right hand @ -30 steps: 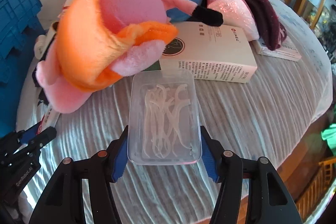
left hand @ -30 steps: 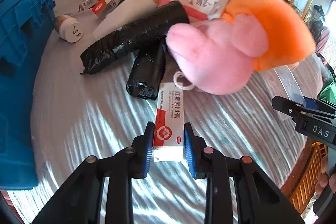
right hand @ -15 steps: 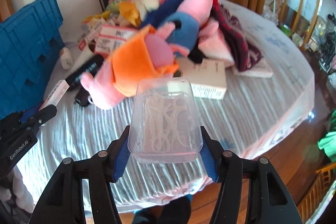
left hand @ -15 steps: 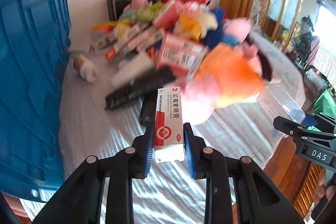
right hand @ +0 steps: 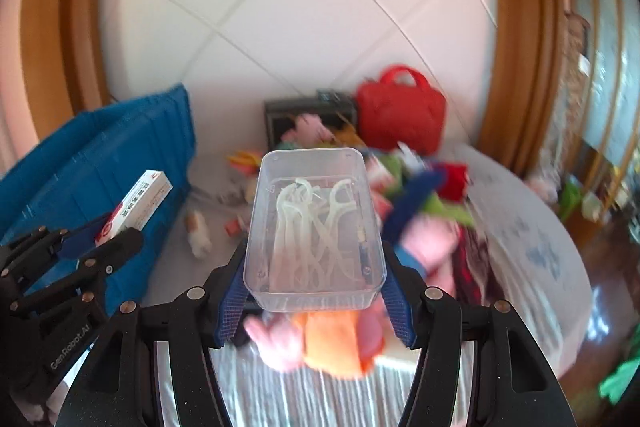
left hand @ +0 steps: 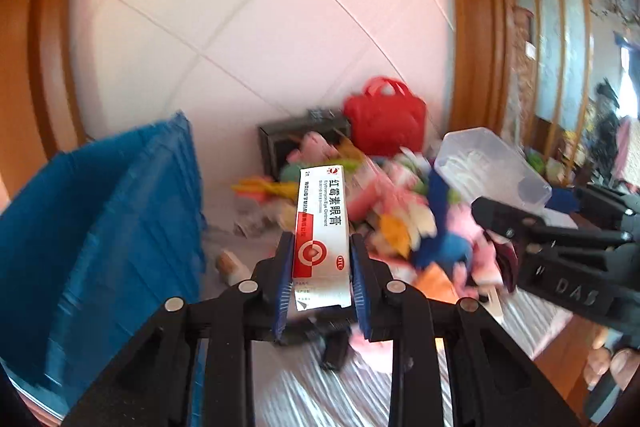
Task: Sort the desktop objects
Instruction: 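Carry both items into the blue crate and open both tools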
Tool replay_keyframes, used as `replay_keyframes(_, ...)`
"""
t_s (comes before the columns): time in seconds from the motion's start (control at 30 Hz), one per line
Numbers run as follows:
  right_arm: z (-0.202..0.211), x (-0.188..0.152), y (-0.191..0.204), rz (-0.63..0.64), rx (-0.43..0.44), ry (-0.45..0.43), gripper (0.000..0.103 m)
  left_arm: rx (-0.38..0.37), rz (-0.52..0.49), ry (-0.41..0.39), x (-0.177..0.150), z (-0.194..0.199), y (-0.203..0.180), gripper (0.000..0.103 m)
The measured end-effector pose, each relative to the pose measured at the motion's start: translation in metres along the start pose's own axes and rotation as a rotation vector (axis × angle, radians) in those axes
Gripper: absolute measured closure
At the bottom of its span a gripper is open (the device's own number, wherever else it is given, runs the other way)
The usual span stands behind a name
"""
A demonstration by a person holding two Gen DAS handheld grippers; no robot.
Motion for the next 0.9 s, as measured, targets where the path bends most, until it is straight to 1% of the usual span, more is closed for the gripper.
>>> replay_keyframes(0.1, 0.005, 0.050, 0.028, 0.083, 0.052, -0.058, 0.043, 0.059, 0.058, -0.030, 0.037, 0.023, 0.034, 0.077)
replay_keyframes(0.2, 0.012, 0.097, 0.071, 0.152, 0.101, -0.108, 0.044, 0.115, 0.107, -0.028, 0.066, 0.045, 0.087, 0.077)
replay_keyframes(0.27, 0.013, 0.124, 0.107, 0.185, 0.160, -0.116, 0.044, 0.168, 0.132, -0.026, 0.078, 0.055, 0.124, 0.077)
replay_keyframes(0.3, 0.012, 0.138, 0.130, 0.202, 0.185, -0.116, 0.043, 0.202, 0.144, -0.018, 0.084, 0.058, 0.149, 0.077)
replay_keyframes(0.37, 0.005, 0.159, 0.170, 0.220, 0.221, -0.104, 0.043, 0.243, 0.173, 0.010, 0.091, 0.059, 0.191, 0.077)
replay_keyframes(0.4, -0.002, 0.170, 0.196, 0.223, 0.247, -0.087, 0.043, 0.252, 0.185, 0.037, 0.095, 0.055, 0.219, 0.077)
replay_keyframes(0.5, -0.029, 0.190, 0.256, 0.207, 0.293, -0.027, 0.043, 0.282, 0.207, 0.113, 0.098, 0.039, 0.283, 0.077)
replay_keyframes(0.57, -0.057, 0.201, 0.300, 0.190, 0.305, 0.028, 0.043, 0.302, 0.217, 0.184, 0.096, 0.017, 0.328, 0.077)
replay_keyframes(0.63, -0.086, 0.208, 0.337, 0.179, 0.296, 0.086, 0.043, 0.306, 0.220, 0.248, 0.091, -0.008, 0.358, 0.077)
replay_keyframes(0.7, -0.124, 0.207, 0.373, 0.160, 0.276, 0.164, 0.043, 0.300, 0.219, 0.328, 0.080, -0.039, 0.381, 0.077)
replay_keyframes(0.77, -0.155, 0.201, 0.396, 0.165, 0.235, 0.222, 0.043, 0.289, 0.215, 0.416, 0.063, -0.074, 0.396, 0.077)
replay_keyframes(0.83, -0.193, 0.183, 0.414, 0.189, 0.183, 0.302, 0.043, 0.277, 0.225, 0.501, 0.042, -0.103, 0.407, 0.077)
replay_keyframes(0.9, -0.229, 0.162, 0.421, 0.204, 0.167, 0.394, 0.043, 0.259, 0.240, 0.597, 0.023, -0.132, 0.415, 0.077)
Point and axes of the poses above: each gripper's, at about its wrist camera, not at the fingertips, and z roughly against the way its jaws point, y to its left, x to its top, the point moved 1 cm from there along -z, roughly the way its jaws point, and after that the axes turned 5 degrees about y, right-handed, at the moved point
